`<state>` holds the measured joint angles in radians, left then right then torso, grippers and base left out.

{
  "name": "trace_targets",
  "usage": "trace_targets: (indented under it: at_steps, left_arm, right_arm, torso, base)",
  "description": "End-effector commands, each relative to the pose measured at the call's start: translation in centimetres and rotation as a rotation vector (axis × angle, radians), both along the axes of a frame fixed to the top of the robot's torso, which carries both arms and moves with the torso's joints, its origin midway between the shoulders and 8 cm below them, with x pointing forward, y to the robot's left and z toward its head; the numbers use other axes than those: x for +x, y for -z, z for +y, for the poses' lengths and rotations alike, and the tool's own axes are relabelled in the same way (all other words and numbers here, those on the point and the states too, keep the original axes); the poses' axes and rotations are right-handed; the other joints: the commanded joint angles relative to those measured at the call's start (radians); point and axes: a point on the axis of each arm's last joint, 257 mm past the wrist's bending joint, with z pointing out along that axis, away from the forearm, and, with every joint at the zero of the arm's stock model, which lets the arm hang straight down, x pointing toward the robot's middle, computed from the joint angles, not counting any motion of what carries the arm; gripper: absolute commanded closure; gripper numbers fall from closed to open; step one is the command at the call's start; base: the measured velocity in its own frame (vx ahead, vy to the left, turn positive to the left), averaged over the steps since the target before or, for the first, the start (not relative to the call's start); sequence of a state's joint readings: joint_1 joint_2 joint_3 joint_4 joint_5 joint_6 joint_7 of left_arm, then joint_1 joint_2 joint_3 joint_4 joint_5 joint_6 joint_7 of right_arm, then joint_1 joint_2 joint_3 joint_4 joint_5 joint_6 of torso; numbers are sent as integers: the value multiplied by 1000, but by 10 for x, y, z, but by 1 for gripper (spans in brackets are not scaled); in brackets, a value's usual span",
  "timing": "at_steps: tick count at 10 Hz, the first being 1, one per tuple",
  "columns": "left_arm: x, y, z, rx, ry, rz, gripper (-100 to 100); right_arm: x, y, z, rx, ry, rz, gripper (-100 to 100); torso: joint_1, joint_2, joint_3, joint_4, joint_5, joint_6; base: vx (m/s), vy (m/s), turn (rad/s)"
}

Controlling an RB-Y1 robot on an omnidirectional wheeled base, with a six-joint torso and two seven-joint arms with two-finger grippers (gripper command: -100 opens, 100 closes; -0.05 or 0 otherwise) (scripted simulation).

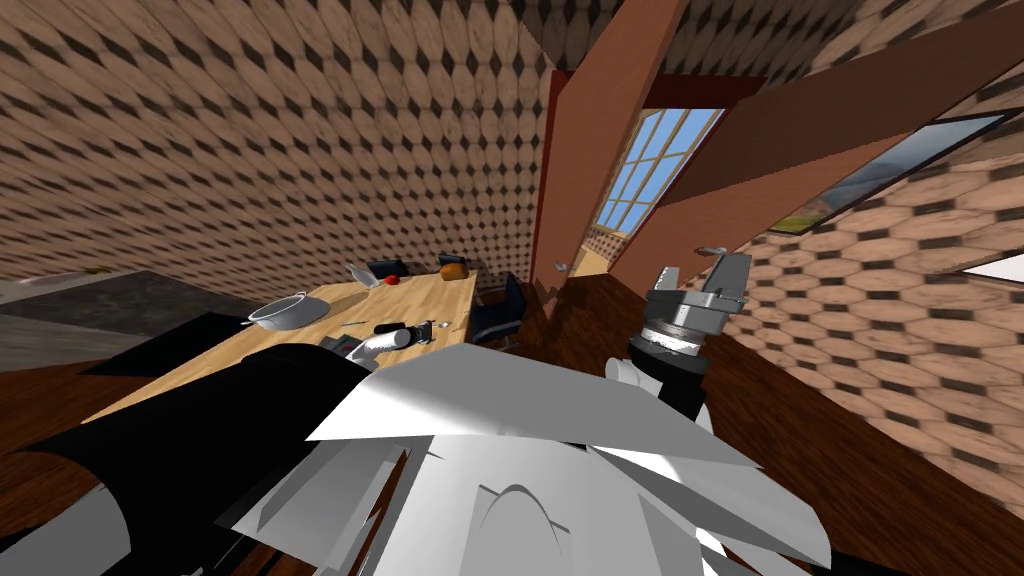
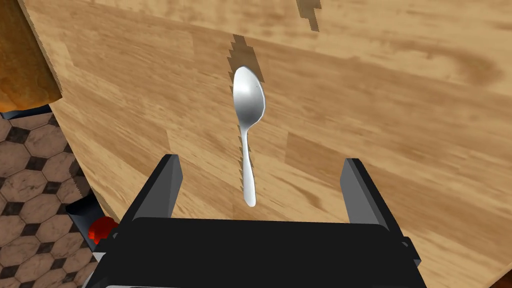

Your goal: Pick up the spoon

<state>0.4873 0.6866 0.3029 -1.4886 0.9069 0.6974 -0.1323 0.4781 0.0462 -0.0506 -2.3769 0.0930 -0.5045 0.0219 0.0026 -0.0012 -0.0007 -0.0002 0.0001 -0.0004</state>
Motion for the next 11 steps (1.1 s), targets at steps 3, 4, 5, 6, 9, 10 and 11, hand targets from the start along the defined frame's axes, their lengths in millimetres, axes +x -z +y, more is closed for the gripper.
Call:
trace_targets:
  at_steps: [3,4,5,6,9,10,11]
  left_arm:
    - [-26,14,7,-63,-57,80,-100]
    - [-41,20,10,-98,-93,122,-100]
    - [-42,20,10,-99,-93,124,-100]
    - [-57,26,12,-133,-129,164,-100]
    - [-83,36,14,-194,-196,229,-100]
    - [-84,36,13,-197,-196,234,-100]
    - [-96,40,13,-225,-226,265,-100]
  right_arm:
    - [0,0,0,0,0,0,0]
    - [0,0,0,0,0,0,0]
    - [0,0,0,0,0,0,0]
    - [0,0,0,0,0,0,0]
    - [0,0,0,0,0,0,0]
    - [0,0,0,0,0,0,0]
    - [0,0,0,0,0,0,0]
  torso:
    - [1,0,0,0,0,0]
    - [1,1,0,0,0,-1]
    - [0,1,0,0,0,0]
    - [0,1,1,0,0,-1]
    - [1,2,1,0,0,0]
    - [2,1,1,0,0,0]
    - [2,2,1,0,1,-1]
  base:
    - [45,45,-147]
    - [40,43,-202]
    - [30,41,-103]
    - [34,50,-188]
    - [23,58,-190]
    - [17,70,-94]
    - [10,60,-119]
